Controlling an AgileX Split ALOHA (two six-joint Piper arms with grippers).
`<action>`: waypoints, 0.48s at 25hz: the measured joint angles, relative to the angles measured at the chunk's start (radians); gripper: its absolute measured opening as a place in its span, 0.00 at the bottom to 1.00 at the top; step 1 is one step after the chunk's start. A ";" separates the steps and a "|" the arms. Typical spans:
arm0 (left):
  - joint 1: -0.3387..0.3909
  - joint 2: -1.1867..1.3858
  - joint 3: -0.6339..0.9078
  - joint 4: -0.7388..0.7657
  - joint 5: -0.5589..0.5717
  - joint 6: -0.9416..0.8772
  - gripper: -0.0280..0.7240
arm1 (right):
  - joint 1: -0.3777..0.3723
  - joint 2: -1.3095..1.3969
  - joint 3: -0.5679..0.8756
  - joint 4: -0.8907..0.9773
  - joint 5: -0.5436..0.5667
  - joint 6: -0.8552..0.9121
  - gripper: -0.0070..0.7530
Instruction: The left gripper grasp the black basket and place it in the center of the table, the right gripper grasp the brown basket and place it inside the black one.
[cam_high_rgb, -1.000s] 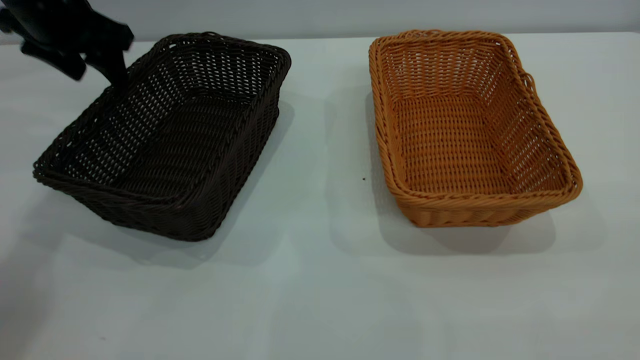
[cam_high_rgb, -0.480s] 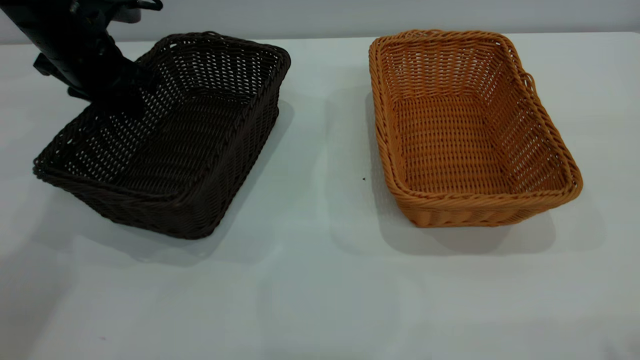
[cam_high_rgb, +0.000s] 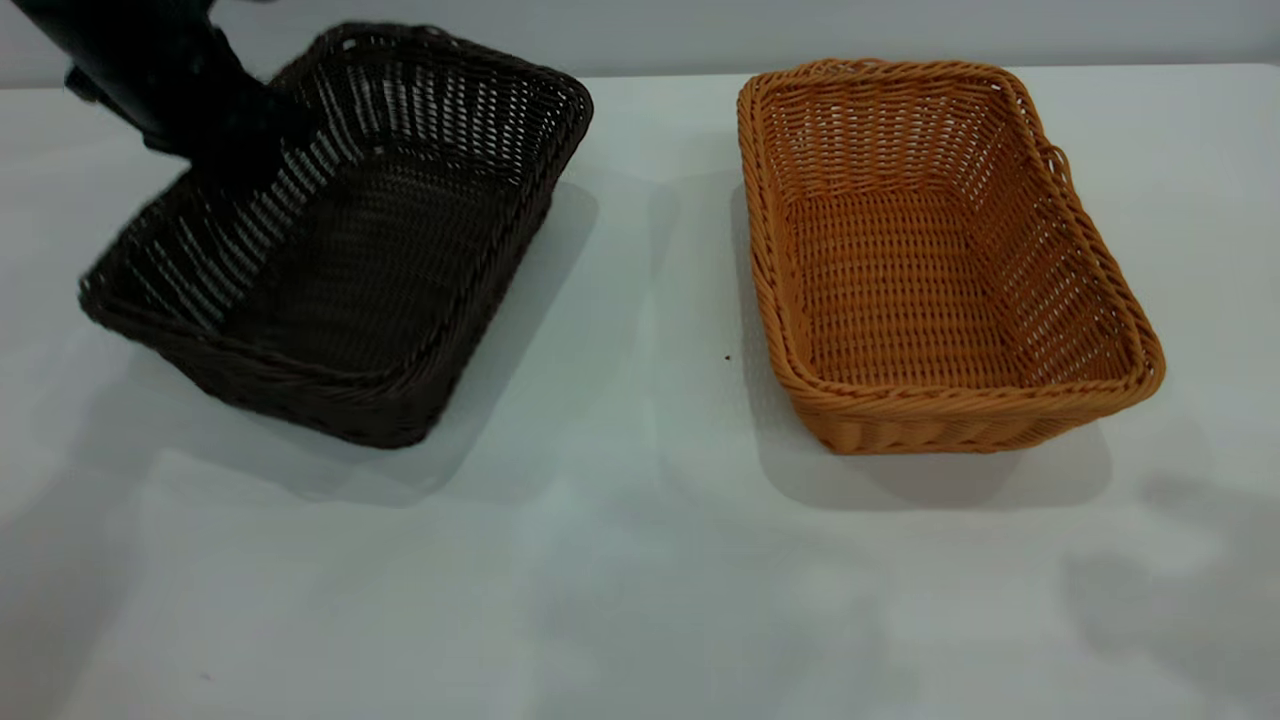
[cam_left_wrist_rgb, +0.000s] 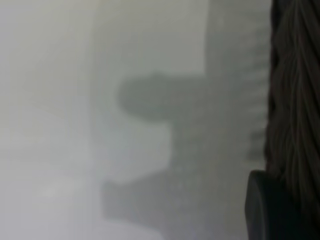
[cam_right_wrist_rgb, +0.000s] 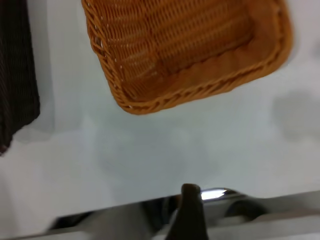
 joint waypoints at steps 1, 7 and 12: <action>0.000 -0.013 0.000 0.003 0.002 0.006 0.15 | 0.000 0.039 -0.001 0.030 -0.021 -0.003 0.75; 0.000 -0.072 -0.001 0.017 -0.021 0.020 0.14 | 0.000 0.283 -0.005 0.257 -0.139 -0.020 0.75; 0.000 -0.077 -0.001 0.020 -0.042 0.023 0.14 | 0.000 0.462 -0.008 0.456 -0.159 -0.049 0.75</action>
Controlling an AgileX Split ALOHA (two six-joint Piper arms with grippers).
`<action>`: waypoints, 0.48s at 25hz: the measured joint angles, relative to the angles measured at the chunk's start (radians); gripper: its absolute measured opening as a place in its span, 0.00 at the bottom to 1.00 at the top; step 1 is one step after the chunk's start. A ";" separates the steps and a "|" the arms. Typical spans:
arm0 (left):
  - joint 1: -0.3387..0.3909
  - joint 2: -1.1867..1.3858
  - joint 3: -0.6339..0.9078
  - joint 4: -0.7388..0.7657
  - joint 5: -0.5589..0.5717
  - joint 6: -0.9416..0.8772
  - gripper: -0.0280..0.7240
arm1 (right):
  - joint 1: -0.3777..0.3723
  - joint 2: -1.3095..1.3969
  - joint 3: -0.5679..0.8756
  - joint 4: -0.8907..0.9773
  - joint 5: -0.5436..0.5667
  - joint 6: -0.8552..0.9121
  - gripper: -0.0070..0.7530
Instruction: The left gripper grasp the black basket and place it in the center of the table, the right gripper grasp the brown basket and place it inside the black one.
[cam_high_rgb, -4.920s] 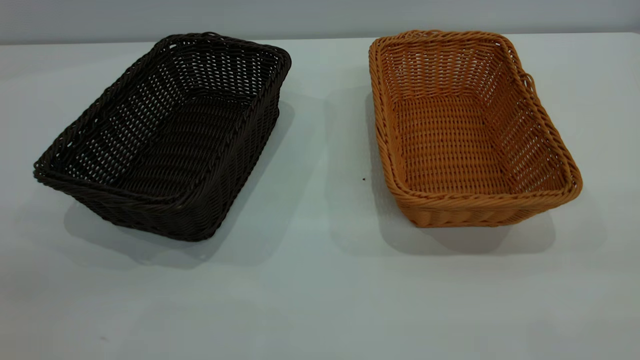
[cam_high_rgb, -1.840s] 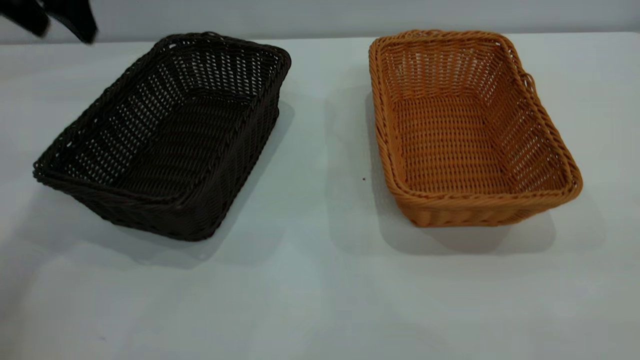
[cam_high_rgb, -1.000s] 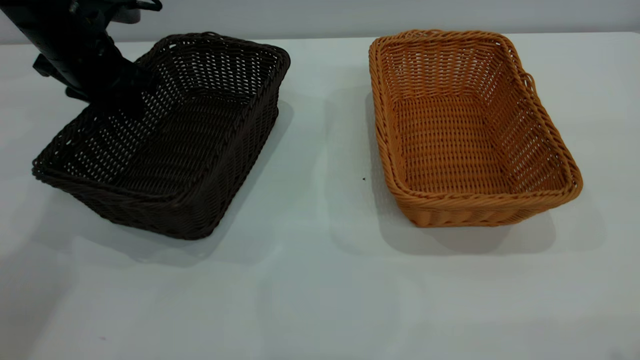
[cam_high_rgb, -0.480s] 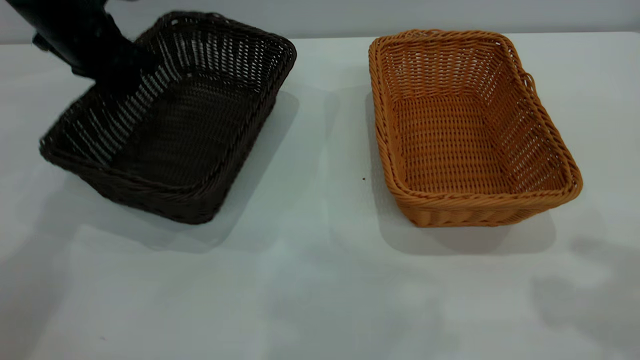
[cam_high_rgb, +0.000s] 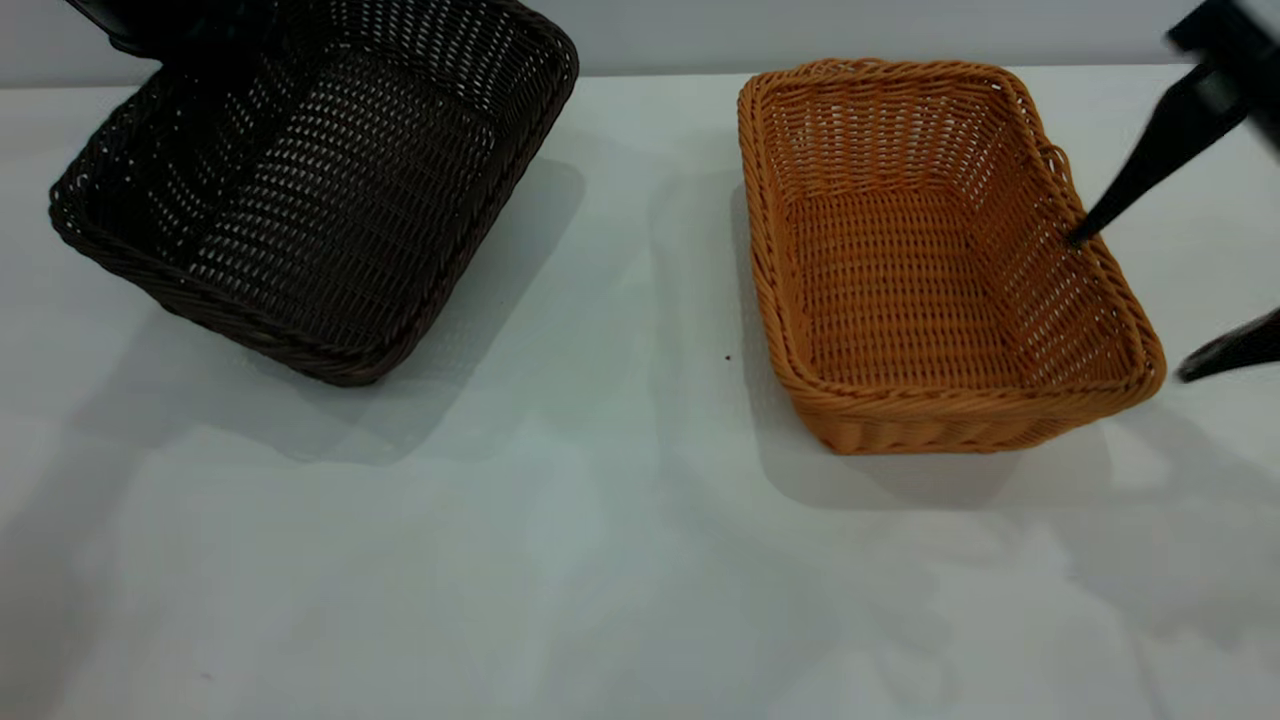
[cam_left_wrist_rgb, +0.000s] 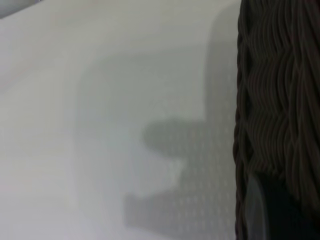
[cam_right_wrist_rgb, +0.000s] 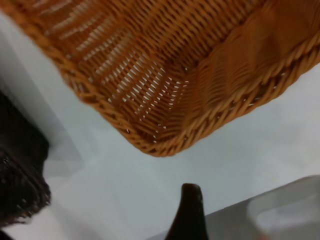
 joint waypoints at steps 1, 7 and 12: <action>0.000 0.000 0.000 0.000 0.000 0.001 0.14 | 0.000 0.032 -0.001 0.047 -0.005 -0.013 0.75; 0.000 0.000 0.000 0.000 -0.001 0.001 0.14 | 0.000 0.198 -0.006 0.311 -0.026 -0.134 0.75; 0.000 0.000 0.000 0.000 -0.001 0.001 0.14 | 0.013 0.338 -0.008 0.493 -0.001 -0.248 0.75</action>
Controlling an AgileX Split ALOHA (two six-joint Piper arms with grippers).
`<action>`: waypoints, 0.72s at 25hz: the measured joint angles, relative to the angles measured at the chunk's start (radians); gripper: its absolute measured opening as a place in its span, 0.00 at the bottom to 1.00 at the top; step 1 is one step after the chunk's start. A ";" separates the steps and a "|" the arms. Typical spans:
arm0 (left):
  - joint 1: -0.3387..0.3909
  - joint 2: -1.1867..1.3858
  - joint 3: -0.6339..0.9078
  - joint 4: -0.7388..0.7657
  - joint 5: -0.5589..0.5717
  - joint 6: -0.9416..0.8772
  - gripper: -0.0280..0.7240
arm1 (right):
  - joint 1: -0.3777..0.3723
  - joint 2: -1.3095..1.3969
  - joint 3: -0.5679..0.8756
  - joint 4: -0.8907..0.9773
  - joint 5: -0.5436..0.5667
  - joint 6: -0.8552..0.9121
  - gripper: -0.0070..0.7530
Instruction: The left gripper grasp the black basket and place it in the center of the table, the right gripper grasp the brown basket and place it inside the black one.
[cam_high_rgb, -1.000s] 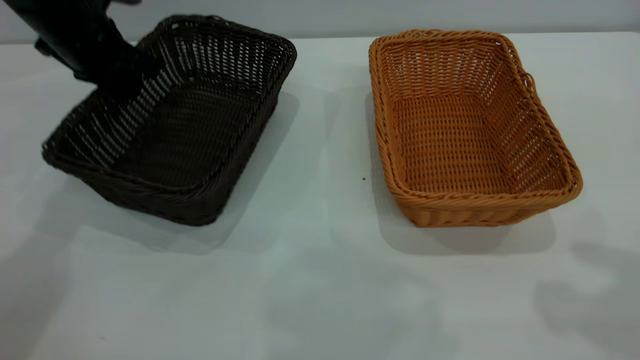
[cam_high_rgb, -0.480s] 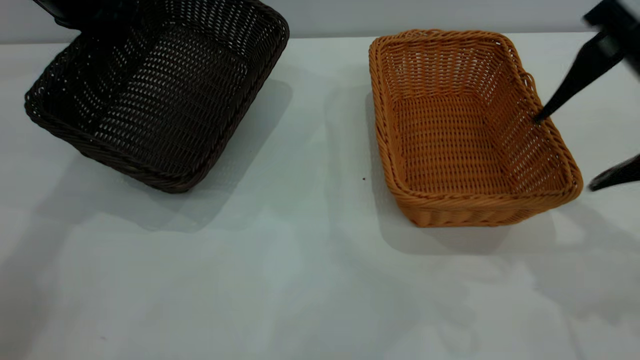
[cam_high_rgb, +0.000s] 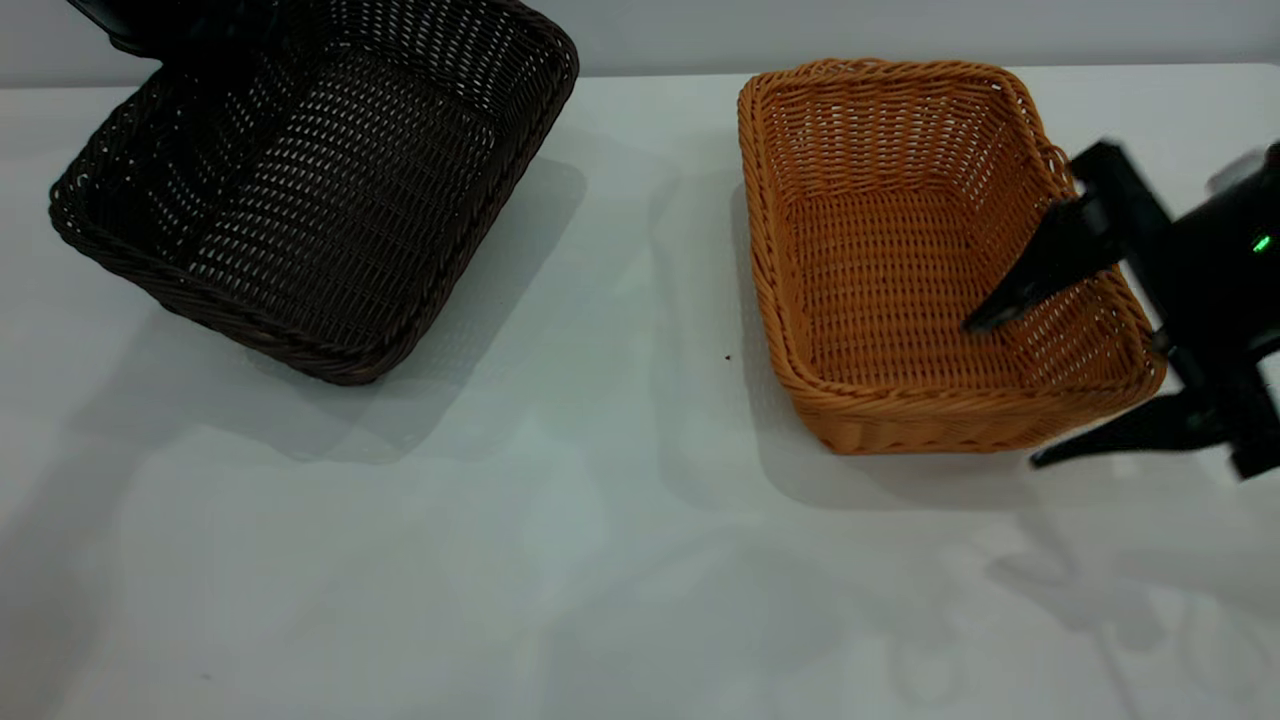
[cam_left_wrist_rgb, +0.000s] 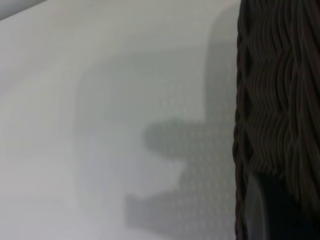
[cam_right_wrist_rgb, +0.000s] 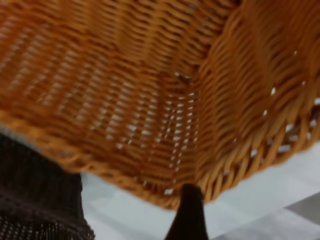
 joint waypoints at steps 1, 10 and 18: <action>0.000 0.000 0.000 0.001 0.000 0.000 0.14 | 0.002 0.021 -0.001 0.036 0.000 -0.033 0.75; 0.000 0.000 0.000 0.001 0.000 0.000 0.14 | 0.005 0.160 -0.027 0.320 -0.024 -0.304 0.70; 0.000 0.000 0.000 0.001 0.001 0.011 0.14 | 0.005 0.189 -0.087 0.346 -0.061 -0.403 0.19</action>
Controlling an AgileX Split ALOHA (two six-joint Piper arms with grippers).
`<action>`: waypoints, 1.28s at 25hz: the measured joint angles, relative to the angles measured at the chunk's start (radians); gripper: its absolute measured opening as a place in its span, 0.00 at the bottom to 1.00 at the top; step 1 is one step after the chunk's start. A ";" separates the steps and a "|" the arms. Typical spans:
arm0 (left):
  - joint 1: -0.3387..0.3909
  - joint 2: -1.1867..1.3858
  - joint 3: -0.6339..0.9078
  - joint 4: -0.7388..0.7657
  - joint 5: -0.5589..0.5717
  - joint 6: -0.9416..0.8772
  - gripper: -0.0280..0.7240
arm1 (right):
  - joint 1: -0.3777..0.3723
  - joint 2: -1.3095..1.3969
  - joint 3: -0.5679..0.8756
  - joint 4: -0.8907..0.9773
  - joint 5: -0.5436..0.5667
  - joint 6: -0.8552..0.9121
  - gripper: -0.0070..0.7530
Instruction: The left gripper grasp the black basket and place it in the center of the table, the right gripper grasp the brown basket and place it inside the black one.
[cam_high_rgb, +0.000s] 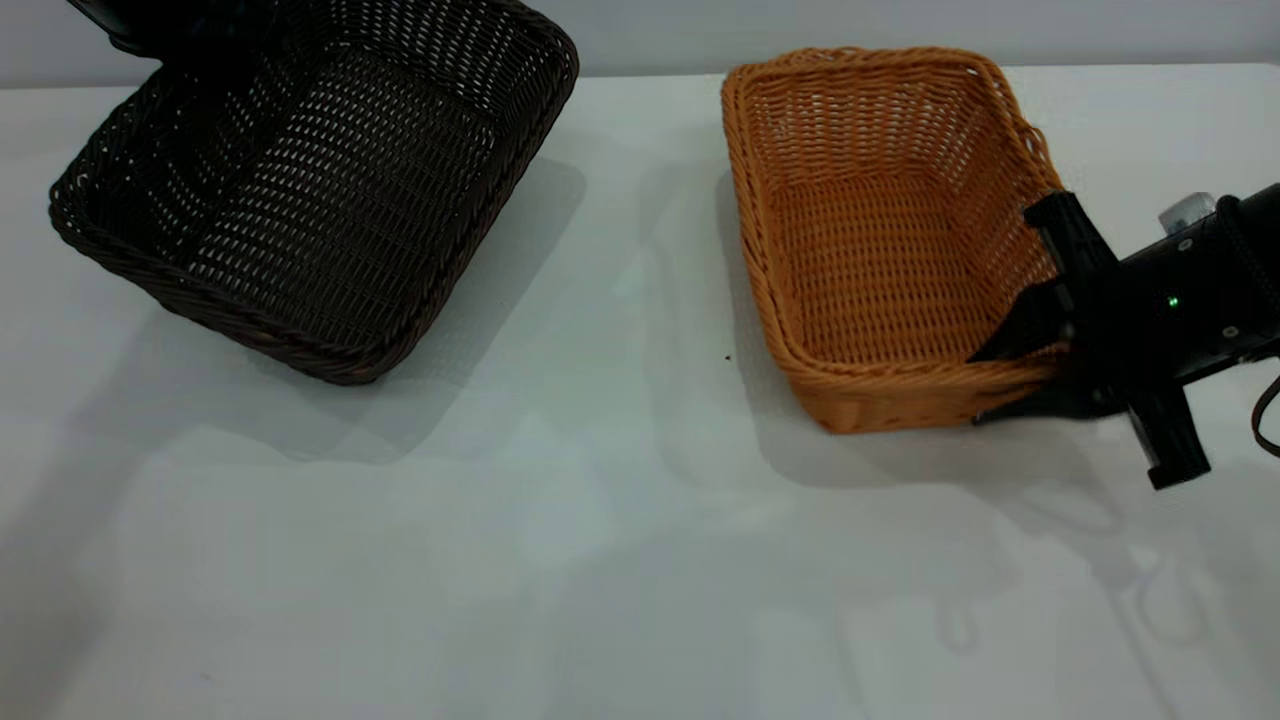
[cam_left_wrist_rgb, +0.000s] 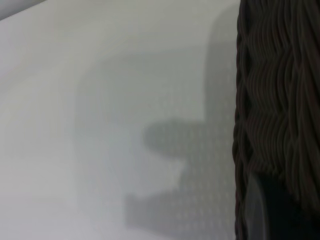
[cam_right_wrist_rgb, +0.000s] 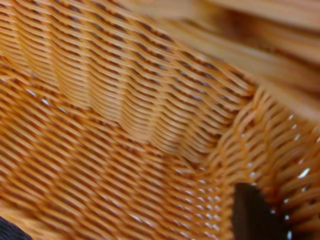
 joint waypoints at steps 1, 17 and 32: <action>0.000 0.000 0.000 -0.001 0.000 0.009 0.14 | -0.006 0.000 -0.009 0.010 -0.007 -0.029 0.12; -0.137 -0.005 -0.003 0.001 0.088 0.457 0.14 | -0.349 0.012 -0.237 -0.031 0.347 -0.330 0.11; -0.476 0.021 -0.005 -0.127 0.126 0.859 0.14 | -0.460 0.015 -0.363 -0.219 0.399 -0.313 0.11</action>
